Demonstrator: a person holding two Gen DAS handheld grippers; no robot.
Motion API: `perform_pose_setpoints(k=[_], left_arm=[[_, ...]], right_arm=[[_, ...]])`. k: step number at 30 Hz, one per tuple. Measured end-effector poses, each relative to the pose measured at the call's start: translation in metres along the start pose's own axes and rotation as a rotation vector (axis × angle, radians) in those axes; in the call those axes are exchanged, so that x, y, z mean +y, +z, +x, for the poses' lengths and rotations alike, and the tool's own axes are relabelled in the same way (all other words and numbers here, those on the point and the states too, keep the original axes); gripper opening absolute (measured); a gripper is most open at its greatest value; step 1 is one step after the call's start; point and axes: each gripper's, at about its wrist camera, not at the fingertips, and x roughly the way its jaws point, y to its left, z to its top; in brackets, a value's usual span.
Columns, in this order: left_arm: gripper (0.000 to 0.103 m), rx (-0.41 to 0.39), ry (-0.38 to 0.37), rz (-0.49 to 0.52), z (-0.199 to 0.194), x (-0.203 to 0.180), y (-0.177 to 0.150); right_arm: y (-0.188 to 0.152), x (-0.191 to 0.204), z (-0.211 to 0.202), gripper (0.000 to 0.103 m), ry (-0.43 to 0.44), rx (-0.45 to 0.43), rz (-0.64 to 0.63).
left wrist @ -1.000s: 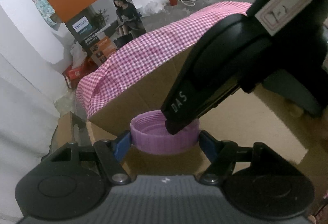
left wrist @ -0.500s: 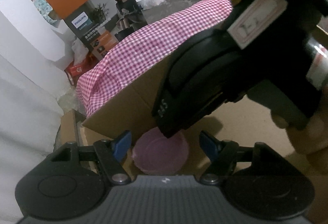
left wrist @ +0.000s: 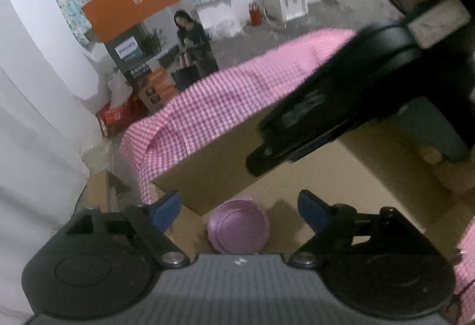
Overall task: Organize rigid objects
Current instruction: 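Carry the pink lid into the cardboard box and open the right gripper, then move the right gripper to the black tape roll and grasp its edge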
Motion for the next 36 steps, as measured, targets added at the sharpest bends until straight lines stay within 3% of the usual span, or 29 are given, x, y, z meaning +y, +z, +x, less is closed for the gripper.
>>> perform_pose_setpoints(k=[1,5,10,14,18,21,26,29,33,36], left_arm=[[0.09,-0.018,-0.006,-0.005,-0.009,0.0,-0.001],[0.097,-0.091,-0.046,-0.027,-0.051,0.004,-0.009],[0.102,-0.17,-0.101,-0.057,-0.107,-0.001,-0.034],[0.103,-0.215,-0.138,-0.056,-0.14,-0.018,-0.06],[0.103,-0.23,-0.265,-0.111,-0.152,-0.041,-0.092],[0.103,-0.223,-0.336,-0.146,-0.145,-0.066,-0.116],[0.103,-0.183,-0.327,-0.115,-0.118,-0.113,-0.156],[0.1,-0.128,-0.3,-0.034,-0.096,-0.144,-0.172],[0.091,-0.078,-0.256,0.058,-0.076,-0.17,-0.188],[0.082,-0.048,-0.262,0.074,-0.063,-0.18,-0.192]], right_arm=[[-0.003,0.002,-0.011,0.05,0.002,-0.022,-0.011],[-0.026,0.012,-0.069,0.055,0.039,-0.124,-0.046],[-0.074,0.018,-0.143,0.076,0.072,-0.24,-0.097],[-0.129,0.018,-0.199,0.079,0.097,-0.326,-0.139],[-0.183,0.008,-0.226,0.081,0.075,-0.396,-0.166],[-0.224,-0.006,-0.227,0.081,0.029,-0.419,-0.167],[-0.28,-0.036,-0.193,0.081,-0.055,-0.328,-0.138],[-0.297,-0.049,-0.162,0.08,-0.111,-0.255,-0.135],[-0.302,-0.056,-0.131,0.07,-0.133,-0.189,-0.13],[-0.307,-0.06,-0.123,0.056,-0.146,-0.154,-0.132]])
